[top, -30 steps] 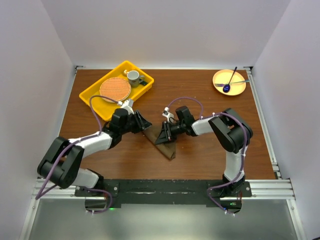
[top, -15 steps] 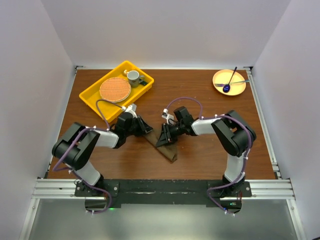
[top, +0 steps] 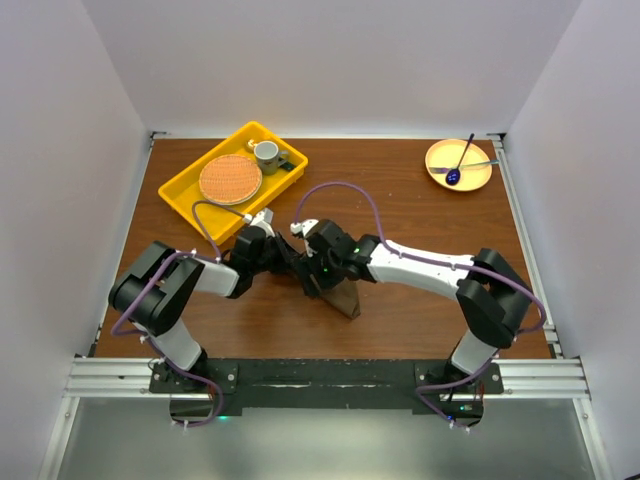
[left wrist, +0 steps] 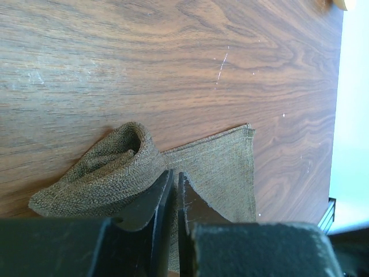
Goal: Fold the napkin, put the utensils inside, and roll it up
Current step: Roll the napkin with the utensil
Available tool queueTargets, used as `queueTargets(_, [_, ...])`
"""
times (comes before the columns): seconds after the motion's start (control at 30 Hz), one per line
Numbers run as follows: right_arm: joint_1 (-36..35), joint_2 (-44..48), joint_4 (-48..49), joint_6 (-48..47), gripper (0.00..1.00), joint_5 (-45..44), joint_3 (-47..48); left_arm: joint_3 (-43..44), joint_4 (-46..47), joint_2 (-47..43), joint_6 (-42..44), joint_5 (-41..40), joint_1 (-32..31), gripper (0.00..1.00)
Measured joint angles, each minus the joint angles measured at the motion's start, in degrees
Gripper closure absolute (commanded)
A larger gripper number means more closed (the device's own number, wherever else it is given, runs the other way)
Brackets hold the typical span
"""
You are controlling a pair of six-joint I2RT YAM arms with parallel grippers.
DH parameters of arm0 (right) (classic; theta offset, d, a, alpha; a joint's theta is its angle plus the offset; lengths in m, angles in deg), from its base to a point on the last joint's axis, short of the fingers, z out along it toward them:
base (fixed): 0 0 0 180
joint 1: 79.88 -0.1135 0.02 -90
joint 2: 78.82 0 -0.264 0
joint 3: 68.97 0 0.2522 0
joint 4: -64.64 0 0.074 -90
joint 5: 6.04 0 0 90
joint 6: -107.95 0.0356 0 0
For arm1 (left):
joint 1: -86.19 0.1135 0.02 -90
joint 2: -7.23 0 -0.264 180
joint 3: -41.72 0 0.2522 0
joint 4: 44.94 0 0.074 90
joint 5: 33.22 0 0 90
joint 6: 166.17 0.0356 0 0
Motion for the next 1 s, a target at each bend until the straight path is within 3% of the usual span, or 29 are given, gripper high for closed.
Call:
queueTargets(0.2, [-8.2, -1.1, -2.6, -3.7, 0.21, -16.0, 1.4, 0.3, -0.7, 0.0, -0.3, 0.7, 0.1, 0.87])
queueTargets(0.5, [-13.4, -11.4, -2.3, -3.8, 0.24, -28.2, 5.8, 0.6, -1.5, 0.1, -1.2, 2.2, 0.5, 0.88])
queueTargets(0.53, [-13.4, -11.8, -2.1, -3.5, 0.27, -29.0, 6.3, 0.6, -1.6, 0.1, -1.3, 2.4, 0.7, 0.87])
queueTargets(0.67, [-13.4, -12.7, -0.9, -2.1, 0.71, -31.2, 6.3, 0.6, -2.5, -0.4, -1.4, 2.7, 0.9, 0.83])
queueTargets(0.7, [-13.3, -12.7, -0.3, -1.5, 0.77, -31.7, 5.6, 0.6, -3.3, -0.9, -1.3, 2.7, 1.1, 0.79])
queueTargets(0.87, [-12.3, -9.4, 5.7, -1.0, 0.91, -27.9, 0.2, 0.5, -8.8, -7.4, -0.1, 1.8, 1.3, 0.67])
queueTargets(1.0, [-6.1, -3.9, 12.5, -0.5, 0.95, -13.3, -6.6, 1.9, -18.0, -15.0, 2.5, -0.9, 2.1, 0.63])
